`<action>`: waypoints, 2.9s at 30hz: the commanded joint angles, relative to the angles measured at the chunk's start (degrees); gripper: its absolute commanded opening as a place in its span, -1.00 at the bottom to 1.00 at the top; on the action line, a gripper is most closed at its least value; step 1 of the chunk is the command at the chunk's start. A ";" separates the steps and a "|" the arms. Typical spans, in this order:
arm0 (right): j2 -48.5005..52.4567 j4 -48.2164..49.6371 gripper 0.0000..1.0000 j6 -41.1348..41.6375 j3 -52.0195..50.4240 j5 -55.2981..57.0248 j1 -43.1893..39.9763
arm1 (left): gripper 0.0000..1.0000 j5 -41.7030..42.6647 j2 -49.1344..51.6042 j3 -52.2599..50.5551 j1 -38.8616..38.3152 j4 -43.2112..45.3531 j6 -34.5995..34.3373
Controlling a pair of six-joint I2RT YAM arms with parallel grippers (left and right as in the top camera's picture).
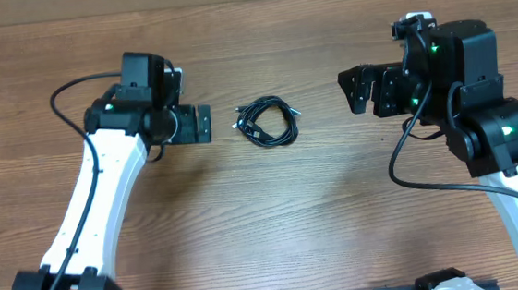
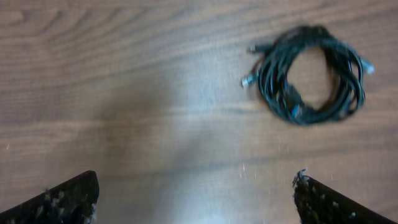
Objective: Untangle cables
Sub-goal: 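Raise both arms and move the grippers toward the black cable bundle, then lower the left gripper onto the cable bundle and close on it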
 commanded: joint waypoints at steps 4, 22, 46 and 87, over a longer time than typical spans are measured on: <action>-0.33 -1.16 1.00 -0.20 1.14 3.30 0.26 | 1.00 -7.82 3.30 1.62 -0.22 4.90 -17.42; 4.52 -6.54 1.00 0.61 -1.81 3.54 0.26 | 0.90 7.52 21.68 1.62 -0.79 7.96 -20.22; 5.42 -7.08 1.00 1.14 -2.01 3.43 0.26 | 0.86 6.56 27.04 6.32 -4.85 10.97 -22.82; 5.42 -7.74 1.00 1.11 -2.25 3.61 0.26 | 0.98 -11.19 27.43 9.97 -11.58 10.86 -22.16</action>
